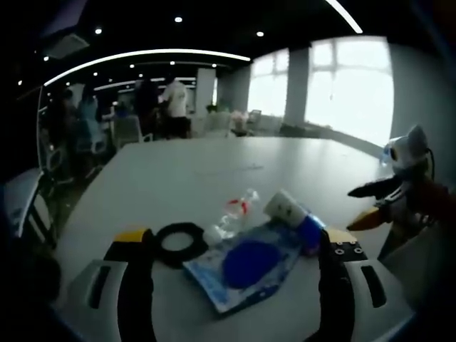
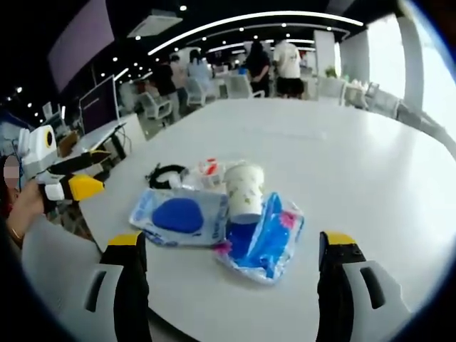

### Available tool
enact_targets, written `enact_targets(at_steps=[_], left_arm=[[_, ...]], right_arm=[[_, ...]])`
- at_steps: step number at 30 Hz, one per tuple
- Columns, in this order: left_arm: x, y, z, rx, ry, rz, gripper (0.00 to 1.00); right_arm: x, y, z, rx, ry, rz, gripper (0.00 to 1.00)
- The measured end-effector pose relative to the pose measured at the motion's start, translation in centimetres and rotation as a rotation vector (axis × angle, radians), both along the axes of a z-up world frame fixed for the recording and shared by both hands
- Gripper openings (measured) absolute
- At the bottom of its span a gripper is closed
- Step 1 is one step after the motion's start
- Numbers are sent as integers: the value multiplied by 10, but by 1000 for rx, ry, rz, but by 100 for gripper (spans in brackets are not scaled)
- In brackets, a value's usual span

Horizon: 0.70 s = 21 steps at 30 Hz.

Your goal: Arrange the tabletop items into an orderly group along one side of the table until the central work area is clear of visible clutter.

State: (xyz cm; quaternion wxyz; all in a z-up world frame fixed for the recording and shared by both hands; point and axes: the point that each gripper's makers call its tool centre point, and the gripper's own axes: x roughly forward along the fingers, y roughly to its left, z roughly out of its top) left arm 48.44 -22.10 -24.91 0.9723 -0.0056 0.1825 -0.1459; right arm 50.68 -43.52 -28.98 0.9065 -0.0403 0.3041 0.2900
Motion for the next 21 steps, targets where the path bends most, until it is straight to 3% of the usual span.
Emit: enact_targets(at_steps=[21], left_arm=[[-2,0,-2,-20,13,-11,92]], right_arm=[[-2,3,-3,-19,-3,24,97]])
